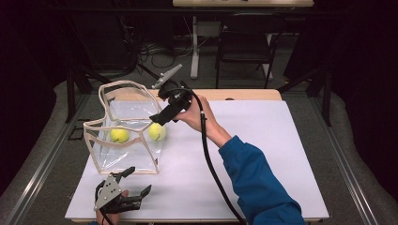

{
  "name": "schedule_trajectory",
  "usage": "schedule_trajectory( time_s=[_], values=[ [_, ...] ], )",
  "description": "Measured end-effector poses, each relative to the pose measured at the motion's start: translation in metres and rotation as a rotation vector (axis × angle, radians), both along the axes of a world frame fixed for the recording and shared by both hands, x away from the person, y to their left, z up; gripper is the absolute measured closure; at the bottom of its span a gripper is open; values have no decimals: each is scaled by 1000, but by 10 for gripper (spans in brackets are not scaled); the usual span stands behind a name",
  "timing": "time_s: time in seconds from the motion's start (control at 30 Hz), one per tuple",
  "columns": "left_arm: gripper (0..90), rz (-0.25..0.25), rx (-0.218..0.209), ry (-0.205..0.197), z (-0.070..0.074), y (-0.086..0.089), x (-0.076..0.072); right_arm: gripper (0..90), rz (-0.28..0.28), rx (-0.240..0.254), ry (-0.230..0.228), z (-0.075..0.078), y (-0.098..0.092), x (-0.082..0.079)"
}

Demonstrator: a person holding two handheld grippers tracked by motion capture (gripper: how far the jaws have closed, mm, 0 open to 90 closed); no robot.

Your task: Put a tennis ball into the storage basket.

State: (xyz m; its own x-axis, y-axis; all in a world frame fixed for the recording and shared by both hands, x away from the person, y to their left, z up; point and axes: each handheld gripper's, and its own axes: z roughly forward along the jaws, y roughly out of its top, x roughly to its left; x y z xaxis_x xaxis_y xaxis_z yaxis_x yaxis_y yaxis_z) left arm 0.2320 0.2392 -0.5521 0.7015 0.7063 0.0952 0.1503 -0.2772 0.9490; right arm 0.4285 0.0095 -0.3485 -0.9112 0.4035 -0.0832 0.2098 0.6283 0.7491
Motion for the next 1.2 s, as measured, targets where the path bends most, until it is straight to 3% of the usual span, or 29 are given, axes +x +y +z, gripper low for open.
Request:
schedule_trajectory(
  time_s=[0.67,1.2],
  values=[
    [159,13,1,-3,1,-1,1,0,-40,-15,28,-37,-49,-8],
    [159,13,17,-1,1,-2,2,0,-72,-15,66,-69,-76,-14]
  ],
)
